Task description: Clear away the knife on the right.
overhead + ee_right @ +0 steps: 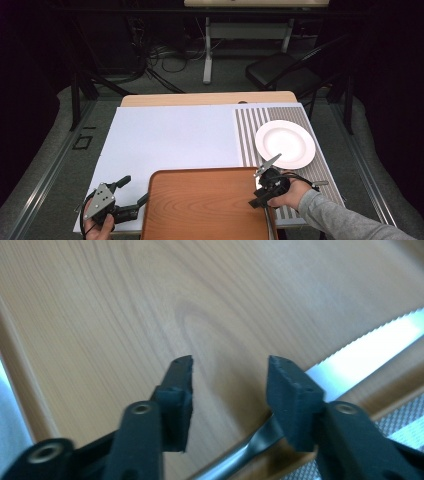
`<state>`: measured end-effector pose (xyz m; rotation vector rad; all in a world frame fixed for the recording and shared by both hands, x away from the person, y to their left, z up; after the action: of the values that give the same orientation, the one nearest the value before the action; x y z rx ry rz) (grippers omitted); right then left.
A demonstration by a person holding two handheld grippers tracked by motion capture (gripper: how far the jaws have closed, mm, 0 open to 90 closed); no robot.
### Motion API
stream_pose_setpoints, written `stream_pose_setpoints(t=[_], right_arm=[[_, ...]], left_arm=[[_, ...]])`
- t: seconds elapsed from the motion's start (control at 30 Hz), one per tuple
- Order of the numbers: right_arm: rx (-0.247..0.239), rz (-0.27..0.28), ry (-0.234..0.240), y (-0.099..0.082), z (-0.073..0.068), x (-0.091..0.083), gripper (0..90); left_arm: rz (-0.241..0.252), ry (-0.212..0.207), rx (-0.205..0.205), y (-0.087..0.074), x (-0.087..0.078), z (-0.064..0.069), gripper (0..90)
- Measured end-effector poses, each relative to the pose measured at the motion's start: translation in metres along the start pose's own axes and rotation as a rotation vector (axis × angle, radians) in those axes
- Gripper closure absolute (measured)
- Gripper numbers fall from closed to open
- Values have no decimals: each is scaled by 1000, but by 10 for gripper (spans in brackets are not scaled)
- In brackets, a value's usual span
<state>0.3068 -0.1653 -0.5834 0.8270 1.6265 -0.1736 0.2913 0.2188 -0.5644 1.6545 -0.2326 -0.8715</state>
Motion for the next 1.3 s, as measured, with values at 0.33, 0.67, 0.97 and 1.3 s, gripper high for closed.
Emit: stream_pose_setpoints(t=[0.33, 0.67, 0.97, 1.3], right_arm=[[-69, 44, -28, 7, -1, -6, 418], [-153, 44, -69, 5, 4, -15, 238], [-139, 82, -92, -1, 16, -31, 151], [-97, 63, -160, -27, 48, -50, 150]], left_arm=[[-1, 2, -3, 0, 0, 0, 157], [-1, 4, 0, -1, -1, 0, 157], [-5, 8, 0, -1, -1, 0, 157], [-6, 10, 2, -1, -1, 0, 157]])
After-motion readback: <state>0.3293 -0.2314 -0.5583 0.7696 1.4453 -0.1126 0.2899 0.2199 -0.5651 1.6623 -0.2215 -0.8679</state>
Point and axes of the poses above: each handheld gripper's, and its own axes: x roughly forward along the jaws, y roughly out of its top, z roughly to its right, the point moved 8 cm from there along x, roughly forward along the jaws, and after that the axes turned 6 degrees about -z, right-handed, at the moved point
